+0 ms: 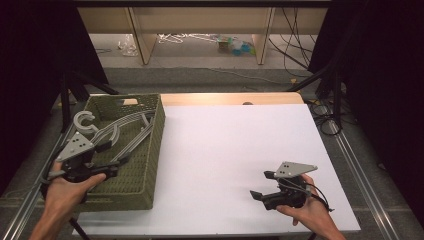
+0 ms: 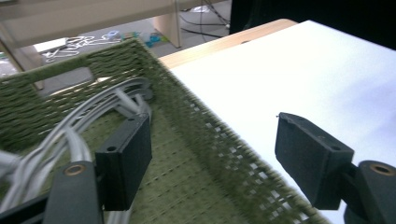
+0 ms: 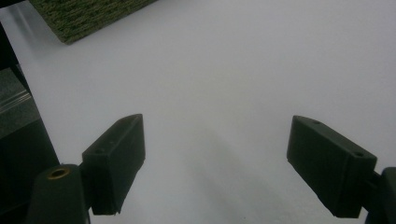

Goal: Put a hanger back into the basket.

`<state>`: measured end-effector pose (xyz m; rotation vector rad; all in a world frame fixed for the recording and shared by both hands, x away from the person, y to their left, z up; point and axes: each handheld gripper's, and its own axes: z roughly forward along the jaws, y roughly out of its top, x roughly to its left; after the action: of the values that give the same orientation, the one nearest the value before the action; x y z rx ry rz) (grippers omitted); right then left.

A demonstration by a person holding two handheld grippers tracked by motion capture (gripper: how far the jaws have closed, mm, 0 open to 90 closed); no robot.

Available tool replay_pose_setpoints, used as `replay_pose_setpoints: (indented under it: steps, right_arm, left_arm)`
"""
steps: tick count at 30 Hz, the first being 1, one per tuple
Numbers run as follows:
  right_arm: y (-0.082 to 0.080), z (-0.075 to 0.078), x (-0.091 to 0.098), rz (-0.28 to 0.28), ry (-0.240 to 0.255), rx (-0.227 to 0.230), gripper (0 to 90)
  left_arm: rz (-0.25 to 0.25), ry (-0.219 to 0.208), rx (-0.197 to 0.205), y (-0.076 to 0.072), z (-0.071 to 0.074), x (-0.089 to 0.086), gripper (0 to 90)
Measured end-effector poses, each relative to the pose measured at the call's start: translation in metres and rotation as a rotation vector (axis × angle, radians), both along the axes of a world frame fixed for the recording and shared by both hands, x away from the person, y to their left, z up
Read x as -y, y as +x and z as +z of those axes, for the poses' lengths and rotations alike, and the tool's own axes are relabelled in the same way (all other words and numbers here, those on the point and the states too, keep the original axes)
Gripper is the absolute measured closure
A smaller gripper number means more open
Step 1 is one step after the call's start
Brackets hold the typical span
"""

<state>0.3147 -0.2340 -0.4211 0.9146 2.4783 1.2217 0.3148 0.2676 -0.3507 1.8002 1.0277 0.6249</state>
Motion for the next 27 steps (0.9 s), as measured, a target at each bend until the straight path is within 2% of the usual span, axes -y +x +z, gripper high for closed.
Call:
replay_pose_setpoints:
  steps: [4,10,16,18,25,27]
  right_arm:
    - [0.0,0.0,0.0,-0.003,0.004,-0.002,19.8]
    - [-0.001,0.0,0.0,-0.012,0.023,-0.001,19.7]
    - [0.001,-0.003,0.003,-0.027,0.035,0.01,19.7]
    - [0.001,-0.003,0.003,-0.027,0.038,0.004,19.5]
    - [0.001,-0.003,0.002,-0.031,0.041,0.017,19.4]
    - [0.0,-0.002,0.003,-0.02,0.046,0.003,19.4]
  left_arm:
    - [-0.025,-0.018,0.005,-0.002,-0.002,0.013,25.1]
    - [-0.07,-0.03,-0.01,-0.004,-0.009,0.035,23.5]
    - [-0.12,-0.01,-0.009,-0.005,-0.017,0.051,23.4]
    - [-0.125,-0.018,-0.016,-0.006,-0.021,0.057,23.2]
    - [-0.167,-0.004,-0.026,-0.01,-0.03,0.073,23.0]
    - [-0.173,-0.004,-0.027,-0.012,-0.031,0.076,22.9]
